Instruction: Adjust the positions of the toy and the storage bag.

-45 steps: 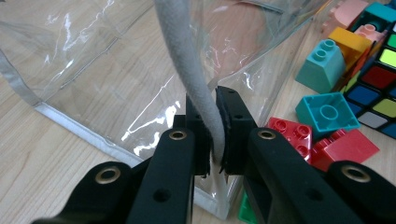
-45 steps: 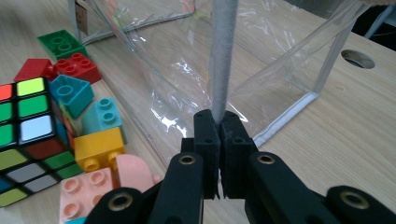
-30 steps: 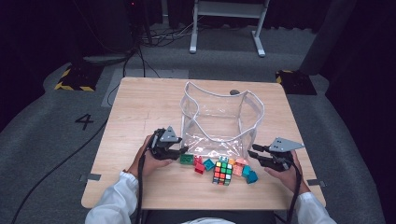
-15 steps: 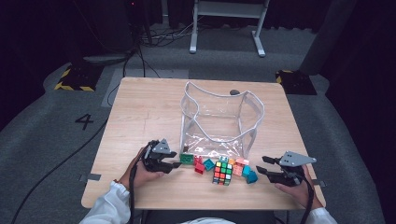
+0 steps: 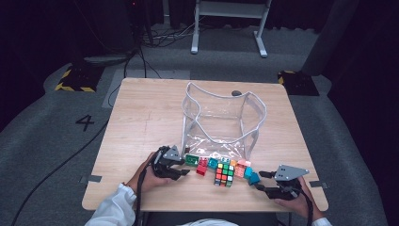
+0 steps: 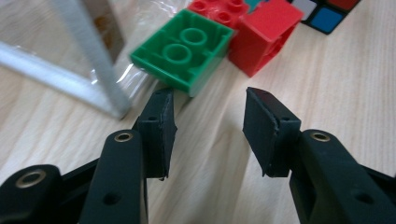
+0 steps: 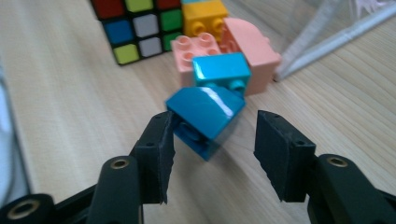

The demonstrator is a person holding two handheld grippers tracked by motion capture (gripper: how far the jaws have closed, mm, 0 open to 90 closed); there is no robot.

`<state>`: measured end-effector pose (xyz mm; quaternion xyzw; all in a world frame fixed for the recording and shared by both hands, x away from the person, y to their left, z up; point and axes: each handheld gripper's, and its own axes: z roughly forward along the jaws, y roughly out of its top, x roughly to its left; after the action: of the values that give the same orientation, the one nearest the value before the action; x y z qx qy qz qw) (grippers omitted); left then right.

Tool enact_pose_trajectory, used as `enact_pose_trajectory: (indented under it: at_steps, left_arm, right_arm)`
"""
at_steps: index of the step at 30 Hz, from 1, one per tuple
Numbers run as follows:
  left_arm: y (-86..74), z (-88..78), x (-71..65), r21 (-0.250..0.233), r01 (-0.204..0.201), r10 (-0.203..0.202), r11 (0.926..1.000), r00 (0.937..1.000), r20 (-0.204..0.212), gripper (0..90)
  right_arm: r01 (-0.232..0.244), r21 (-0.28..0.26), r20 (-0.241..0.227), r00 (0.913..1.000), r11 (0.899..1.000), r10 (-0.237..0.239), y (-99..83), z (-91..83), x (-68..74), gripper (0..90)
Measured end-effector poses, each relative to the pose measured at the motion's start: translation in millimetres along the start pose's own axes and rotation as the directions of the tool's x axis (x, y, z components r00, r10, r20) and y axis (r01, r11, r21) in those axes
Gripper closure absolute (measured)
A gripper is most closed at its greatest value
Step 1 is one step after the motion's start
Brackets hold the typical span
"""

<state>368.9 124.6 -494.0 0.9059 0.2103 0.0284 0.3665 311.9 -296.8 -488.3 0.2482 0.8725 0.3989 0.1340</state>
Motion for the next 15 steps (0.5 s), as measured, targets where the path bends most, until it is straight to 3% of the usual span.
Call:
enact_pose_trajectory:
  at_steps: [3,6,9,11,15]
  left_arm:
    - [2.5,2.2,-1.6,0.004,-0.015,0.015,0.9999,0.9998,0.015,53.1]
    - [5.0,4.7,-4.5,0.005,-0.023,0.023,0.9997,0.9994,0.025,52.1]
    - [6.1,5.2,-5.5,0.011,-0.036,0.035,0.9993,0.9992,0.016,50.7]
    - [4.8,5.0,-6.7,0.000,-0.013,0.013,0.9999,0.9999,0.011,46.6]
    - [-1.4,0.0,-5.0,0.006,0.005,-0.005,1.0000,0.9995,-0.032,41.9]
  right_arm:
    - [-0.030,-0.001,0.015,0.9994,1.000,0.030,-1.8,2.1,-4.1,48.8]
    - [-0.050,-0.005,0.065,0.9966,0.999,0.050,-3.1,6.8,-13.1,49.2]
    - [-0.057,-0.008,0.088,0.9944,0.998,0.058,-2.2,8.8,-18.1,49.2]
    - [-0.072,-0.018,0.112,0.9909,0.997,0.074,-1.7,9.5,-24.4,47.9]
    - [-0.075,-0.049,0.103,0.9915,0.996,0.080,-0.5,4.4,-23.3,44.9]
